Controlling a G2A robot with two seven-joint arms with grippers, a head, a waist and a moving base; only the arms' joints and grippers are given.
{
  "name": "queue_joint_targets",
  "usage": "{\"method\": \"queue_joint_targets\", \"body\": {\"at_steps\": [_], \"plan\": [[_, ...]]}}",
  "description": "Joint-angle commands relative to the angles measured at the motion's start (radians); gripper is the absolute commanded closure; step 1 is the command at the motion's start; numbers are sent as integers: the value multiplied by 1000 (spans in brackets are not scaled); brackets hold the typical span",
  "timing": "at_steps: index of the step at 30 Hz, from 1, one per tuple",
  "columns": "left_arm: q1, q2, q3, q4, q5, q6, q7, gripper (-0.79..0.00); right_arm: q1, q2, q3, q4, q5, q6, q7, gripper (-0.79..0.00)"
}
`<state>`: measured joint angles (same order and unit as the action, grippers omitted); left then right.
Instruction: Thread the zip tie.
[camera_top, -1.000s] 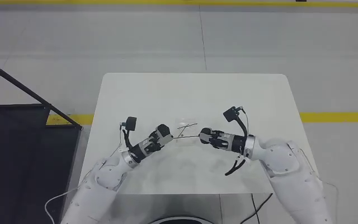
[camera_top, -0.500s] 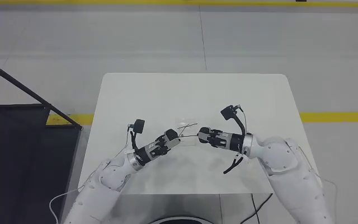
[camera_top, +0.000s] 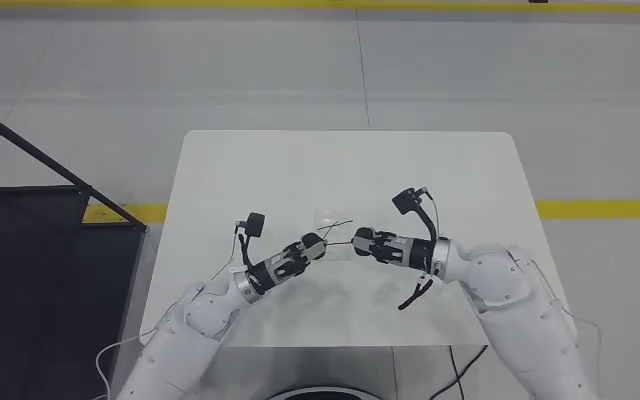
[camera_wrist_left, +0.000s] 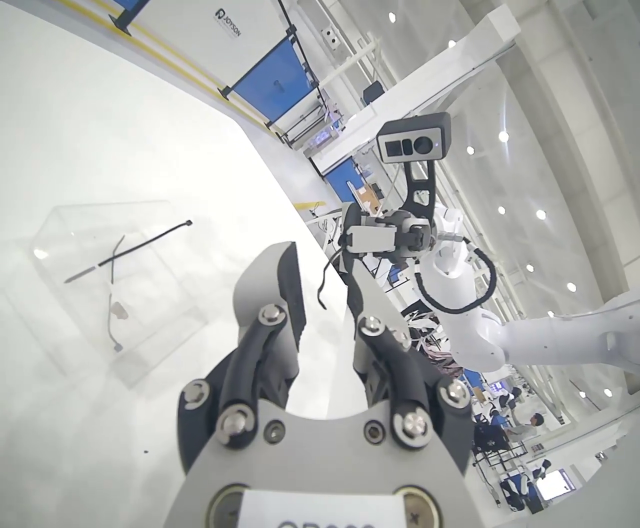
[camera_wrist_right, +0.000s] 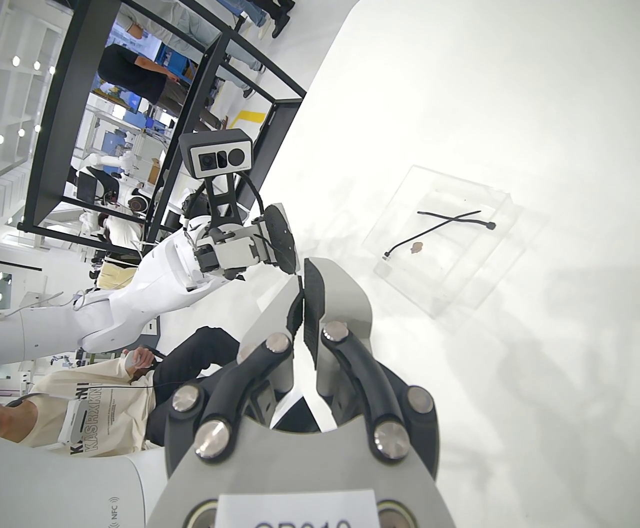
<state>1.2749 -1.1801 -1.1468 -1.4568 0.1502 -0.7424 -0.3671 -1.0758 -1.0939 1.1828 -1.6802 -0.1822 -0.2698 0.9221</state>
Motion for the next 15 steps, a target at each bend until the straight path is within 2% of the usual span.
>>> {"method": "queue_joint_targets", "body": {"at_steps": [1,3,4,14,15], "plan": [[-1,0,2,2,1,-2,1,-194,0,1,-1,1,-1,-1,-1,0],[-2,-1,3,3,1,-4,2,-139,0,1,-3,2,-1,-2,1,0],[-3,-1,4,4,2,-5,0,-6,1,1,-3,2,0,-1,2,0],[-4,-2,6,10,3,-18,8,0,4,3,-11,0,6,5,-5,0],[-4,-3,6,11,0,-19,15,0,3,3,-11,1,11,6,-7,-228]]}}
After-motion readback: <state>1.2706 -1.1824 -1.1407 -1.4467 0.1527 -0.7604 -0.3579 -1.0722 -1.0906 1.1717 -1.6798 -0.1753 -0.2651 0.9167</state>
